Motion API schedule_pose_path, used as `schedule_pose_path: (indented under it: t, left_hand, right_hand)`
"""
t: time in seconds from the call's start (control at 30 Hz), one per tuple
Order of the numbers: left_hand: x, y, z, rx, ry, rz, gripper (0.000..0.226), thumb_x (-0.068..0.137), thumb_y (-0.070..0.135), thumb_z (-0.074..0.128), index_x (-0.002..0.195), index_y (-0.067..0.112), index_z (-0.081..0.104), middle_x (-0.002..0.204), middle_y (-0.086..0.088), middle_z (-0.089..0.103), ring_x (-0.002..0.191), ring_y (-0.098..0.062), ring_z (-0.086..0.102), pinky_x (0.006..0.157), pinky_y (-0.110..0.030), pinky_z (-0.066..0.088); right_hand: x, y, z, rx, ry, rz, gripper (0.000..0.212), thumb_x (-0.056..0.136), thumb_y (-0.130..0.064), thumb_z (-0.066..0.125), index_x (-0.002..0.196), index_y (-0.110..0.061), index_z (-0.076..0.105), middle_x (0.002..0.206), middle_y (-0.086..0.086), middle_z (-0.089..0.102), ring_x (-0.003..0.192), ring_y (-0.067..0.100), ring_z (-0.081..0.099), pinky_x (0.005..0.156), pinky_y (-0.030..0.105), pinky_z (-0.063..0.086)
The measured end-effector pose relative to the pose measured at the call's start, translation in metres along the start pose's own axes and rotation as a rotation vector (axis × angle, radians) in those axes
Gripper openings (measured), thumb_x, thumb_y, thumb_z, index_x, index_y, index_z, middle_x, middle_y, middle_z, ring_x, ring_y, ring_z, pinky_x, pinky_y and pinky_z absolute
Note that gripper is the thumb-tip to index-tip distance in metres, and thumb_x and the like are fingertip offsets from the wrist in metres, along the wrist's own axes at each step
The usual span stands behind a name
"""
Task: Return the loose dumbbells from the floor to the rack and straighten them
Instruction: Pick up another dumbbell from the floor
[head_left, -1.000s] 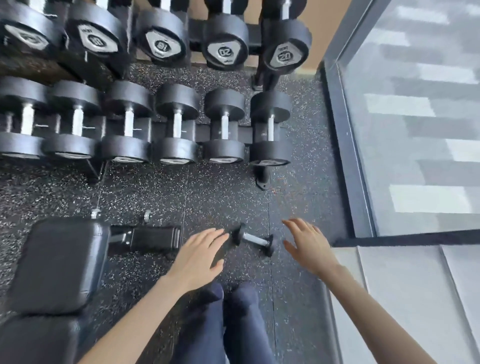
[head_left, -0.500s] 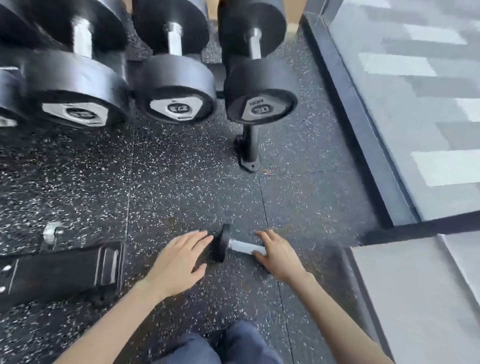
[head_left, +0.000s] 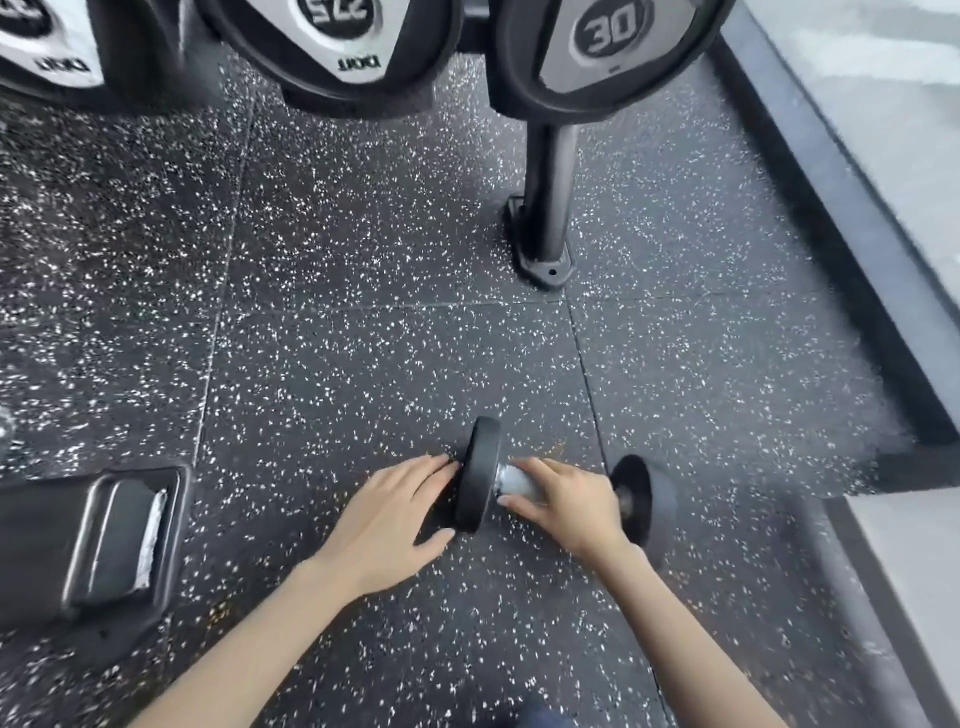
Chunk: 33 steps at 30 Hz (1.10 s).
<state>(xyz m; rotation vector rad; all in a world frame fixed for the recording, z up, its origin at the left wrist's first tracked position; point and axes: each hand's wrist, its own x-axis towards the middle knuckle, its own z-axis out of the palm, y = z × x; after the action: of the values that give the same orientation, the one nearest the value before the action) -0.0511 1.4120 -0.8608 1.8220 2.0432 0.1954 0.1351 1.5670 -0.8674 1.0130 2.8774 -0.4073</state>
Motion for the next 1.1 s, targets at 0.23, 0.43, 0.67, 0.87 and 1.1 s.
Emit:
schedule_pose_path:
  t: [0.23,0.43,0.67,0.87,1.1]
  left_hand:
    - [0.003,0.001,0.010,-0.059,0.021,0.007,0.071,0.087,0.059,0.032,0.147,0.019,0.028,0.152,0.005,0.032,0.139,-0.013,0.029,0.113,-0.032,0.017]
    - [0.003,0.007,0.008,-0.182,0.013,-0.012,0.079,0.084,0.064,0.042,0.148,0.023,0.019,0.153,0.013,0.022,0.140,-0.005,0.021,0.113,-0.024,0.015]
    - [0.004,0.022,-0.004,-1.105,-0.114,-0.235,0.104,0.055,0.041,0.084,0.136,0.045,0.019,0.143,0.022,0.031,0.127,0.007,0.039,0.104,-0.012,0.035]
    - [0.008,0.027,-0.022,-1.242,-0.155,-0.207,0.105,0.056,0.011,0.089,0.127,0.050,0.021,0.136,0.018,0.044,0.124,0.009,0.044,0.102,-0.010,0.034]
    - [-0.010,0.064,-0.115,-1.197,-0.150,-0.165,0.102,0.057,0.004,0.088,0.133,0.035,0.027,0.125,0.021,0.046,0.113,0.017,0.045,0.093,-0.001,0.033]
  right_hand:
    - [0.004,0.003,0.001,0.079,0.042,-0.029,0.062,0.074,-0.076,0.035,0.108,-0.032,0.064,0.078,-0.010,0.069,0.062,0.016,0.066,0.049,0.026,0.048]
    - [-0.001,0.000,-0.004,0.160,-0.042,-0.021,0.073,0.069,-0.080,0.032,0.116,-0.031,0.059,0.093,-0.004,0.071,0.080,0.023,0.067,0.064,0.033,0.049]
    - [-0.009,-0.011,-0.039,0.178,0.000,-0.034,0.076,0.068,-0.088,0.022,0.107,-0.035,0.058,0.083,-0.008,0.067,0.070,0.022,0.063,0.058,0.030,0.045]
    - [-0.009,-0.019,-0.085,0.148,0.023,-0.060,0.080,0.066,-0.091,0.019,0.103,-0.033,0.059,0.077,-0.006,0.065,0.065,0.021,0.061,0.057,0.032,0.048]
    - [-0.025,-0.045,-0.191,0.141,-0.006,-0.111,0.080,0.066,-0.090,0.019,0.108,-0.035,0.059,0.083,-0.009,0.068,0.066,0.017,0.063,0.056,0.029,0.047]
